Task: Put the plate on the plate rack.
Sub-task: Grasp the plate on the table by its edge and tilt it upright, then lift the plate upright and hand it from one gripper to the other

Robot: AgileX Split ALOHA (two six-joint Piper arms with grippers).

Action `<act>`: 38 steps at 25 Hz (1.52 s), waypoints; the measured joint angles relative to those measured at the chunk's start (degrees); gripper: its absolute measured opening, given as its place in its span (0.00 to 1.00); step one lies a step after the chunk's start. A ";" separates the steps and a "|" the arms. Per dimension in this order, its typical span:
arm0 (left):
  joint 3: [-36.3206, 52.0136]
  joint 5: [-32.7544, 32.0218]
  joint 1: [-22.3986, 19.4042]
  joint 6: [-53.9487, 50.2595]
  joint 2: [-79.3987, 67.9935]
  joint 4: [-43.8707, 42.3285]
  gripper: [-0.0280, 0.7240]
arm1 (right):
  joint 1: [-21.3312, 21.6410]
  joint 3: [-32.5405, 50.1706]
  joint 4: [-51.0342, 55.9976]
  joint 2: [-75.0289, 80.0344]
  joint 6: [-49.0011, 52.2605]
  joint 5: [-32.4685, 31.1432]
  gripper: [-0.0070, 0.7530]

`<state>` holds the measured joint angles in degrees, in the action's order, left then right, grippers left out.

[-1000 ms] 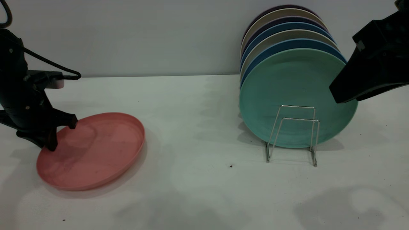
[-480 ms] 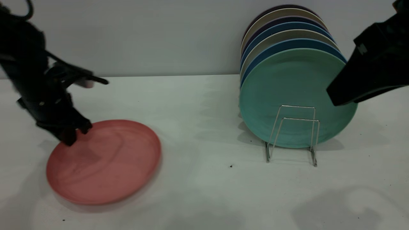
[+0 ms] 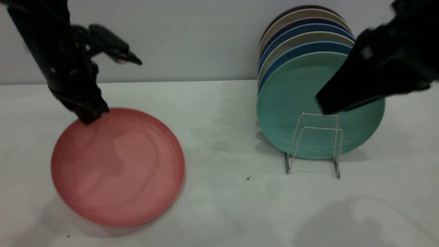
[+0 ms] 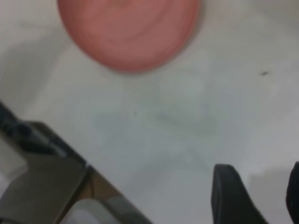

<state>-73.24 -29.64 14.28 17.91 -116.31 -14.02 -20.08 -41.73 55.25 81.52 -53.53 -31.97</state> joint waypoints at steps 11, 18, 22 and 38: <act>9.11 0.00 6.08 4.02 13.20 -0.57 0.05 | -0.30 -4.99 15.24 11.77 -17.91 -4.24 0.53; 12.73 0.39 10.25 4.06 18.87 1.10 0.05 | -4.61 -7.32 20.50 15.51 -23.61 -3.34 0.60; 12.84 0.33 12.79 4.46 20.72 3.39 0.05 | -6.14 -7.79 23.07 18.15 -27.08 -1.51 0.61; 12.84 0.14 18.06 4.67 21.80 6.37 0.05 | -6.20 -12.31 32.64 26.92 -33.38 0.29 0.63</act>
<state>-60.40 -29.49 32.34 22.58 -94.51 -7.64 -26.28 -54.04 87.89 108.44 -86.92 -31.68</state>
